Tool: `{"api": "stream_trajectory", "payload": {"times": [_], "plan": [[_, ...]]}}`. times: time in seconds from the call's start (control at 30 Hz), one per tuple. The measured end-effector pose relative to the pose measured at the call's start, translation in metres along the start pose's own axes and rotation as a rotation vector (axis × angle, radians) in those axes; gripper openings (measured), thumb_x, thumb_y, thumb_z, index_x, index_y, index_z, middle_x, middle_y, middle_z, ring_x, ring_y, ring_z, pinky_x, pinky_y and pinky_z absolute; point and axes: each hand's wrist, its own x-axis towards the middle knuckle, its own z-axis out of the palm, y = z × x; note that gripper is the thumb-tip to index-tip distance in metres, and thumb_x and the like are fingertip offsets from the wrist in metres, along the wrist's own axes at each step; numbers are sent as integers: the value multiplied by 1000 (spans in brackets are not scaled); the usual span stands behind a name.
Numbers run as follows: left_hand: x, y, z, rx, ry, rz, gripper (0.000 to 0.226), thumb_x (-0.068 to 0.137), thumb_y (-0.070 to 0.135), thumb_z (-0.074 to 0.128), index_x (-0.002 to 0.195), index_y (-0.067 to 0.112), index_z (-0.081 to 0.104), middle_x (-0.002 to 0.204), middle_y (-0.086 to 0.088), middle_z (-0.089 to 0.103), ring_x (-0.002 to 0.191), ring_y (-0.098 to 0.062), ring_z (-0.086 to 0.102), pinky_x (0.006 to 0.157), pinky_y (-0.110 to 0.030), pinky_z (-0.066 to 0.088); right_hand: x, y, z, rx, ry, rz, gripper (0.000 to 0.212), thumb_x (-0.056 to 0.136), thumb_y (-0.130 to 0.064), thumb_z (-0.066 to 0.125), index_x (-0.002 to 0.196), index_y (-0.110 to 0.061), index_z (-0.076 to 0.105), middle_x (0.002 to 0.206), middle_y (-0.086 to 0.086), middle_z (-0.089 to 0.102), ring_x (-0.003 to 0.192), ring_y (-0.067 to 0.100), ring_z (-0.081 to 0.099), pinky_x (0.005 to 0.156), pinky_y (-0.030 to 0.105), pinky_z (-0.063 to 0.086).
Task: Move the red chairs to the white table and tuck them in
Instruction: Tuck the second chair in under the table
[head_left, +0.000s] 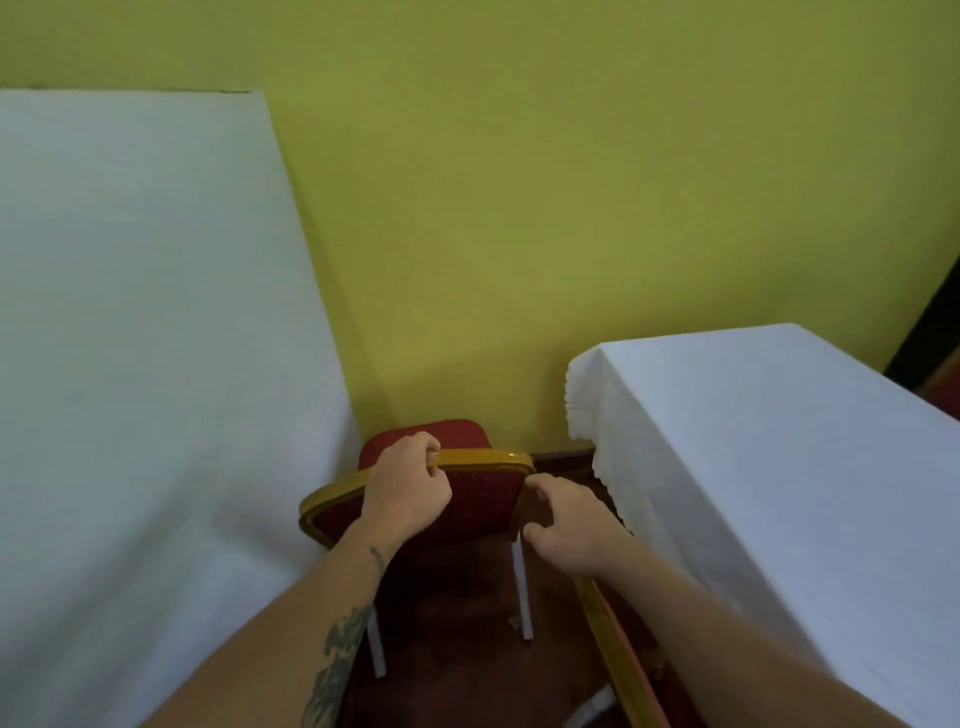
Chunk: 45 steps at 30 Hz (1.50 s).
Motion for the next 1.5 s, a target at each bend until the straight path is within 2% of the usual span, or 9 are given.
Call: {"api": "stream_trajectory", "payload": {"times": [0.2,0.3,0.4,0.6,0.83,1.03,1.3,1.4,1.5], "plan": [[55,-45,18,359,-251,144,60,85,38,57,143,27,44,136,3,50,127,-25,49,107,-44,39,86,-21,14,-158,-49,26,72,84,-30,63,151,-21,38,140,4,44,130,28,44,106,45,46],[76,-55,25,379,-278,182,37,84,35,56,120,31,57,117,8,61,110,-22,61,86,-38,47,123,-27,20,-257,-84,46,80,81,-30,65,154,-19,34,146,6,38,137,30,39,110,47,42],[91,-60,26,361,-299,272,12,79,34,57,91,31,56,96,10,60,88,-19,60,71,-33,39,141,-21,32,-300,-130,55,73,81,-32,66,148,-24,39,140,1,43,135,27,42,107,46,45],[101,-71,31,317,-304,440,29,84,50,56,107,32,61,102,11,63,93,-16,61,79,-34,48,142,-16,42,-340,-83,64,51,83,-32,67,129,-26,45,126,-2,50,122,22,48,99,42,48],[99,-73,24,380,-380,501,31,83,54,54,102,30,60,102,10,64,96,-20,63,79,-37,50,118,-27,37,-465,-99,65,62,82,-29,71,137,-19,42,130,5,55,120,28,54,96,42,46],[100,-66,19,510,-483,550,31,82,54,57,101,29,60,107,7,65,100,-20,63,84,-38,50,87,-25,30,-463,-129,39,52,85,-26,70,129,-18,43,122,4,59,101,23,59,77,34,41],[110,-59,12,651,-546,408,41,77,70,63,92,32,57,96,10,60,91,-18,61,83,-40,53,67,-23,29,-475,-157,4,55,87,-27,70,134,-16,43,119,6,60,105,27,62,85,38,49],[104,-56,13,557,-465,277,61,70,69,72,118,32,64,117,6,67,108,-21,63,93,-40,51,67,-21,31,-491,-106,-10,49,88,-25,67,131,-15,45,117,6,62,105,28,63,82,39,48],[98,-56,12,372,-516,23,96,62,50,85,148,35,46,146,2,49,135,-26,46,111,-44,38,66,-12,35,-463,-69,9,39,91,-27,65,125,-18,48,117,4,62,105,27,63,79,37,47]]}}
